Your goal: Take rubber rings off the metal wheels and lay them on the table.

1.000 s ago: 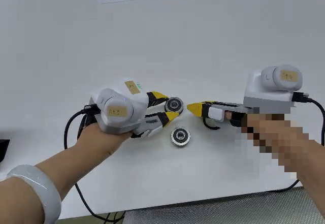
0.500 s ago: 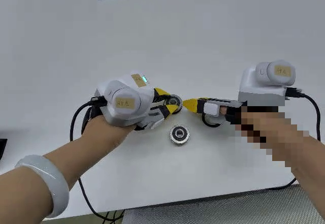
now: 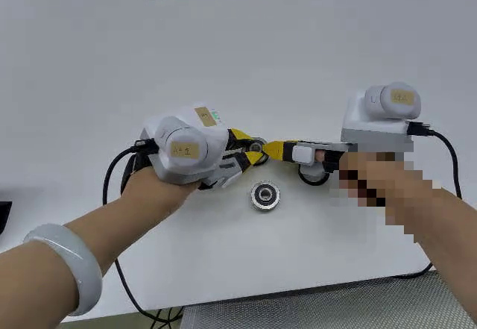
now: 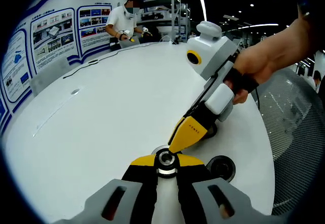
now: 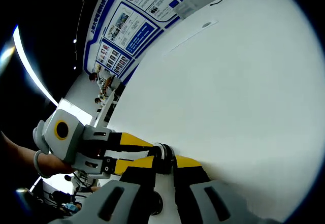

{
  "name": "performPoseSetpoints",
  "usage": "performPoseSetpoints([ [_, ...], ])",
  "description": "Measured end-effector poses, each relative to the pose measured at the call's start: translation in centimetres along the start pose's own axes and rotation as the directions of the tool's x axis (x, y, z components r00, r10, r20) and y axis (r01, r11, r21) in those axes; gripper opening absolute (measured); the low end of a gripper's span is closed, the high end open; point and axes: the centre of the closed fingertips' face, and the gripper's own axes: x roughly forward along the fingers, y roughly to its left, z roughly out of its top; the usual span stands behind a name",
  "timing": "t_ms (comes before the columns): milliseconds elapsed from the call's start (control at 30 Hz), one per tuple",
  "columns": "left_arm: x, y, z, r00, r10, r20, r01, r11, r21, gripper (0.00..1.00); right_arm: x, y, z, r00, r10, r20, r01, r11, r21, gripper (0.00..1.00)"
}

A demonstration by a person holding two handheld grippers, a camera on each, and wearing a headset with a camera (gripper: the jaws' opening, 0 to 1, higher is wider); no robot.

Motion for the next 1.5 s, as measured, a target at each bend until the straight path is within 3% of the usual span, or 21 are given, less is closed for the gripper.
performPoseSetpoints([
  [433, 0.0, 0.0, 0.0, 1.0, 0.004, 0.005, -0.004, 1.0, -0.006, 0.14, 0.1, 0.4, -0.3, 0.9994, 0.033, -0.006, -0.033, 0.998, 0.046, 0.19],
  [500, 0.0, 0.1, -0.1, 1.0, 0.004, 0.005, -0.004, 1.0, -0.005, 0.14, -0.1, 1.0, -0.4, 0.9975, 0.069, -0.013, -0.068, 0.995, 0.078, 0.17],
  [700, 0.0, 0.0, 0.0, 1.0, 0.004, 0.004, -0.004, 1.0, -0.003, 0.14, -0.5, 0.7, -0.3, 0.9987, 0.052, -0.005, -0.051, 0.996, 0.071, 0.15],
  [900, 0.0, 0.0, -0.1, 1.0, 0.004, 0.003, -0.004, 1.0, -0.004, 0.14, -0.7, 0.1, -0.2, 0.9995, 0.03, 0.003, -0.03, 0.998, 0.055, 0.05],
  [1500, 0.0, 0.1, -0.1, 1.0, 0.007, 0.001, -0.007, 1.0, -0.01, 0.13, -0.6, 0.9, 0.2, 0.9995, 0.028, 0.012, -0.028, 1.0, 0.013, 0.02],
])
